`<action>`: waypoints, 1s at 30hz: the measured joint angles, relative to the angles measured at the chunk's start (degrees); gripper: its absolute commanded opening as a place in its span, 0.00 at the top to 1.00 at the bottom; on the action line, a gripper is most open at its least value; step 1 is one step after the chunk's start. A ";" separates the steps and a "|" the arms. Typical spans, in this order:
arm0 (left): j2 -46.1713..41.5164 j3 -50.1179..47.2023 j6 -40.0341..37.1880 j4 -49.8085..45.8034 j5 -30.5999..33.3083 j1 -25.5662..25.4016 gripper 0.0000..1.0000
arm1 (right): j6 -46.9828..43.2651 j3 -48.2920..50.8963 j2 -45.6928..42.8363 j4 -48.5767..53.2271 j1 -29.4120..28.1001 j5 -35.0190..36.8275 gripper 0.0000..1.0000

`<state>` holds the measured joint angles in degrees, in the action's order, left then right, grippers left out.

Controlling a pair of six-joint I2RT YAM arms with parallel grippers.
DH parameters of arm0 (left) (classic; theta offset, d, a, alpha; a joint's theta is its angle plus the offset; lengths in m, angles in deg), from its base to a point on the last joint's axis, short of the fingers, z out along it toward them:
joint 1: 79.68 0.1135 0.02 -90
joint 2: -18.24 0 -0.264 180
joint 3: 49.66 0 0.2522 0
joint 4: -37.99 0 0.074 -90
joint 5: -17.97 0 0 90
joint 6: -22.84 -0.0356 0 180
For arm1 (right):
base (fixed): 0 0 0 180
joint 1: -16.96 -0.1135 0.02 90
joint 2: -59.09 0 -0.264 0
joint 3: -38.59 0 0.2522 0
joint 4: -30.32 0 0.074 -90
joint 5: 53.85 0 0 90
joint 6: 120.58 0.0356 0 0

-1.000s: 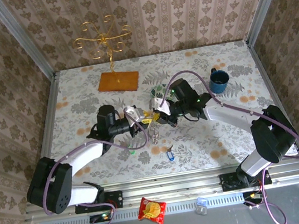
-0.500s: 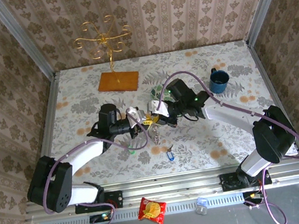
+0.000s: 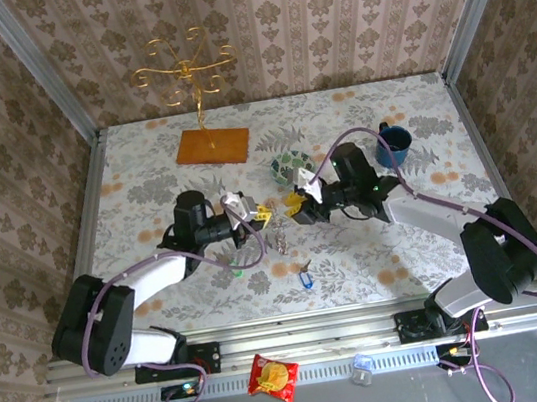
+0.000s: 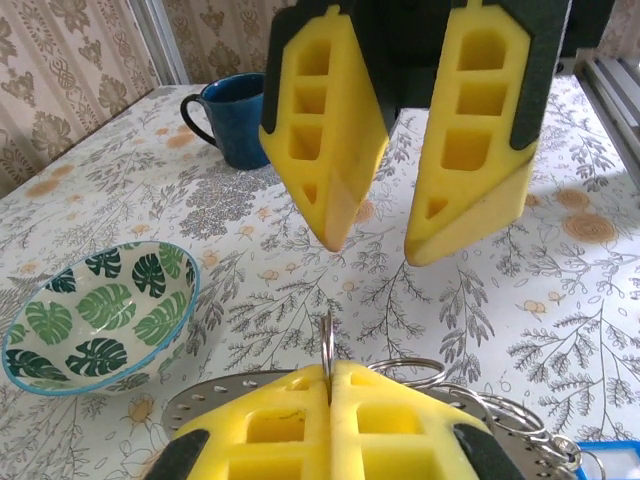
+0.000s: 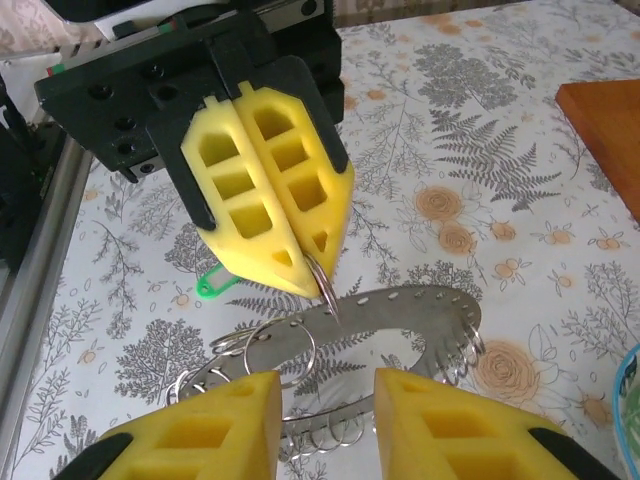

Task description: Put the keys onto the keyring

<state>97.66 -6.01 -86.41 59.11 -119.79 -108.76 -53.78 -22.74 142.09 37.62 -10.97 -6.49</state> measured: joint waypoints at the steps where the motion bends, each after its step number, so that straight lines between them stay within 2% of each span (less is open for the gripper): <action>1: 0.74 -0.70 1.33 2.29 0.00 0.00 1.00 | 1.18 1.14 0.09 -1.84 0.02 -0.68 0.69; 9: 5.29 -4.37 9.05 17.94 -0.72 0.50 1.00 | 6.64 3.48 3.06 -14.73 -0.13 -2.89 0.69; 19: 5.88 -4.90 11.04 23.74 -2.19 0.68 1.00 | 8.61 3.45 6.75 -19.65 -0.35 -3.21 0.72; 27: 6.86 -4.90 12.02 25.27 -3.08 0.74 1.00 | 8.68 1.62 7.72 -20.00 -0.96 -4.61 0.81; 30: 6.86 -4.90 12.04 25.33 -3.30 1.03 1.00 | 8.68 1.16 7.78 -20.20 -0.98 -5.03 0.94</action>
<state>104.52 -10.90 -74.37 84.44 -123.09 -107.73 -45.11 -21.58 149.87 17.42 -11.95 -11.51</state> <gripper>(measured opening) 0.058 0.134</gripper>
